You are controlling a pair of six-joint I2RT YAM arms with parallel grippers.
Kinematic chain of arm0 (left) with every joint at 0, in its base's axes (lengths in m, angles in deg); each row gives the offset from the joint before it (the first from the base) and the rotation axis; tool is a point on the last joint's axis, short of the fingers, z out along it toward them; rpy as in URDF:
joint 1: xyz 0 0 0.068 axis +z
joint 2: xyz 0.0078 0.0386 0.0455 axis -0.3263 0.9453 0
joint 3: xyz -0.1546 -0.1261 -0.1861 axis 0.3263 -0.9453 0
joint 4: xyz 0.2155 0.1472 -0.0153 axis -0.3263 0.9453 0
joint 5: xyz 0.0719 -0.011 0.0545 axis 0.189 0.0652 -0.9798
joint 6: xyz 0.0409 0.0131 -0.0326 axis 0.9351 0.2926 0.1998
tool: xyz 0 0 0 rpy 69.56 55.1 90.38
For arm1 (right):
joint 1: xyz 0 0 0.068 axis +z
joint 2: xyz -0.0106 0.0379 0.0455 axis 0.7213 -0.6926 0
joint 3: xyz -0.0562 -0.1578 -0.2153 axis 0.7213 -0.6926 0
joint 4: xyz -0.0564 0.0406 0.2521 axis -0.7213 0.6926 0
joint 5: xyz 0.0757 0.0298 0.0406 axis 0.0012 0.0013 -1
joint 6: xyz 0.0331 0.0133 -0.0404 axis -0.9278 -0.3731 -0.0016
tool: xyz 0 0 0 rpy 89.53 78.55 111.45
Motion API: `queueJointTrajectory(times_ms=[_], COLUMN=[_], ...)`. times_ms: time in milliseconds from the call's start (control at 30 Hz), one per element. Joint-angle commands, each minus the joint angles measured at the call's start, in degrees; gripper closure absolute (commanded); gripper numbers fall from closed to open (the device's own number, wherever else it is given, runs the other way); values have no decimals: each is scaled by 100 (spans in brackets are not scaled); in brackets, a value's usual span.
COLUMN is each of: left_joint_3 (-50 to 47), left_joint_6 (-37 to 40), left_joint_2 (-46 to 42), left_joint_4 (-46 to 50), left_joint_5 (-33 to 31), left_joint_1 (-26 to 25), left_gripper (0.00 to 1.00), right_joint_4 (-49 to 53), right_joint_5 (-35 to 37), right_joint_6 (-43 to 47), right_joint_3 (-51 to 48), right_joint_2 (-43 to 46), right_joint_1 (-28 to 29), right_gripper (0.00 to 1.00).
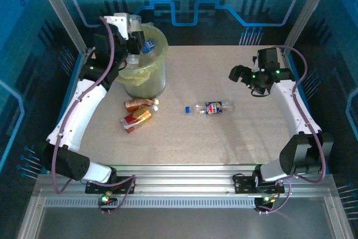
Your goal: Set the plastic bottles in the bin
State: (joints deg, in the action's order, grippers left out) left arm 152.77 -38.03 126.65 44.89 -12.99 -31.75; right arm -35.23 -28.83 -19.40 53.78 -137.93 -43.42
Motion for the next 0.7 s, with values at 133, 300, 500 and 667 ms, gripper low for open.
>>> queueJointTrajectory(times_ms=[133,300,500,667], left_joint_3=[-215,-160,-107,-122], left_joint_6=[-440,-486,-612,-755], left_joint_2=[-36,217,479,689], left_joint_4=[-502,-555,-666,-786], left_joint_5=[29,25,33,19], left_joint_1=[408,523,609,673], left_gripper=[67,68,68,68], right_joint_4=[173,171,163,145], right_joint_5=[207,247,364,409], right_joint_6=[5,-15,-14,-30], right_joint_3=[-111,-125,-160,-189], right_joint_2=[185,229,333,391], right_joint_1=[128,123,130,122], right_gripper=[0,0,0,0])
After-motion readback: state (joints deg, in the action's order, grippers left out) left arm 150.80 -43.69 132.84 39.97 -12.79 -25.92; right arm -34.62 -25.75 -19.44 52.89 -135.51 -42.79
